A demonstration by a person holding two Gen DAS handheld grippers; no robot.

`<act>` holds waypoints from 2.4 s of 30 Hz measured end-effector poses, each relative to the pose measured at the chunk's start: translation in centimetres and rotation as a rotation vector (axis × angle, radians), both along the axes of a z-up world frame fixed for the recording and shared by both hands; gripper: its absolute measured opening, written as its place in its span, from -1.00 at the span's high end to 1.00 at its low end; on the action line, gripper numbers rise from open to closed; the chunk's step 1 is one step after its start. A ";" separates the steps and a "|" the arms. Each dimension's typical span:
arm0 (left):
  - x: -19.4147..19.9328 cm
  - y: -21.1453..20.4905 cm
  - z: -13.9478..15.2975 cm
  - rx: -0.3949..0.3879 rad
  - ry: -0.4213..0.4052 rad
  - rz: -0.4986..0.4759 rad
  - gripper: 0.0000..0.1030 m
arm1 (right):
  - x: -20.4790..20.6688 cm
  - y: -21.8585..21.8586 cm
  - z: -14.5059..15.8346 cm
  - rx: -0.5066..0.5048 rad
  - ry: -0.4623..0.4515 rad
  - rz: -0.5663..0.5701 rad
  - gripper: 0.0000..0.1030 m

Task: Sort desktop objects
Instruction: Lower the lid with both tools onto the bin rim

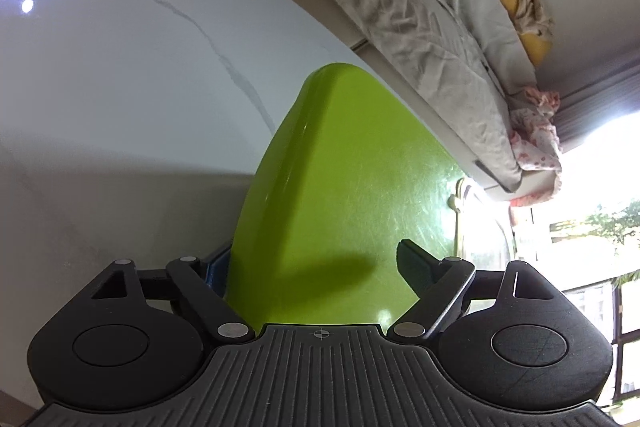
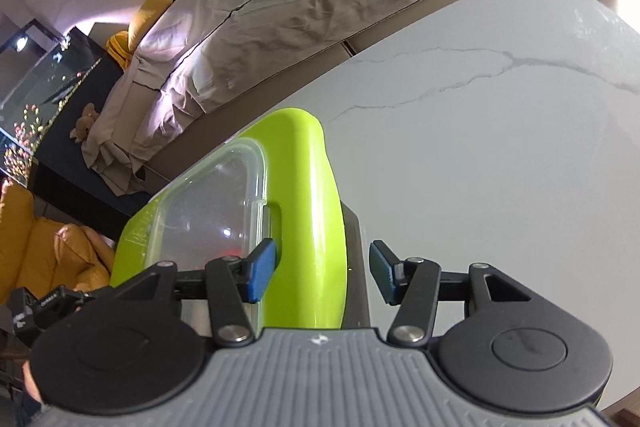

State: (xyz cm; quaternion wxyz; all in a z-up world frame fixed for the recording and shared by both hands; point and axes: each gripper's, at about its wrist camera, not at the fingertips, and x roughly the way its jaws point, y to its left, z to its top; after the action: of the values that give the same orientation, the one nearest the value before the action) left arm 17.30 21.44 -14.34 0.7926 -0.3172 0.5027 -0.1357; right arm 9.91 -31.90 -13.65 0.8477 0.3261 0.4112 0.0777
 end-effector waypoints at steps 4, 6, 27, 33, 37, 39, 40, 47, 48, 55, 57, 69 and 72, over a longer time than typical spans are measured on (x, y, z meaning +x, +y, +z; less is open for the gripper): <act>0.6 -0.5 0.0 0.015 -0.008 -0.001 -0.79 | 1.1 -0.8 -0.7 0.095 0.009 -0.018 0.17; 0.9 -0.6 0.0 0.017 -0.017 -0.002 -0.80 | 1.8 -0.8 -0.7 0.084 0.005 -0.018 0.17; 5.2 -1.9 0.3 0.042 -0.053 -0.016 -0.84 | 6.1 -1.8 -0.9 0.083 -0.012 -0.026 0.12; 3.3 0.2 -0.6 -0.086 0.009 0.010 -0.85 | 3.6 -1.5 -0.7 0.059 0.001 -0.023 -0.08; 2.0 1.2 -1.2 -0.138 0.038 0.014 -0.85 | 1.3 -1.9 -0.7 0.117 -0.024 -0.022 -0.24; 1.9 0.9 -1.5 -0.112 0.046 0.011 -0.85 | 1.1 -1.5 -0.6 0.110 -0.024 -0.020 -0.28; 2.0 0.5 -1.6 -0.106 0.049 0.008 -0.84 | 1.0 -1.3 -0.6 0.107 -0.024 -0.020 -0.26; 3.3 -1.3 0.8 -0.017 0.000 0.007 -0.81 | 1.5 -0.4 -0.5 0.091 -0.006 -0.039 0.06; 3.6 -1.3 1.2 -0.022 -0.002 0.008 -0.78 | 1.6 -0.6 -0.4 0.100 -0.007 -0.040 0.06; 5.2 -3.9 3.3 0.090 -0.048 -0.044 -0.69 | 2.3 -2.1 0.1 0.118 -0.026 -0.078 0.08; 4.8 -4.0 3.1 0.090 -0.041 -0.048 -0.69 | 2.8 -2.2 -0.2 0.104 -0.001 -0.071 0.08; 0.5 -3.5 3.3 0.090 -0.080 -0.083 -0.58 | 0.2 -0.7 2.1 -0.040 -0.094 -0.034 0.07; 0.3 -2.9 2.0 0.047 -0.053 -0.062 -0.61 | -0.6 0.9 2.2 -0.151 -0.096 0.011 0.11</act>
State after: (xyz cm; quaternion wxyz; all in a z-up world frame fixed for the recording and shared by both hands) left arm 17.55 18.58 -12.35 0.8082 -0.2792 0.4943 -0.1566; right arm 9.35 -31.04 -11.49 0.8881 0.2547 0.3767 0.0666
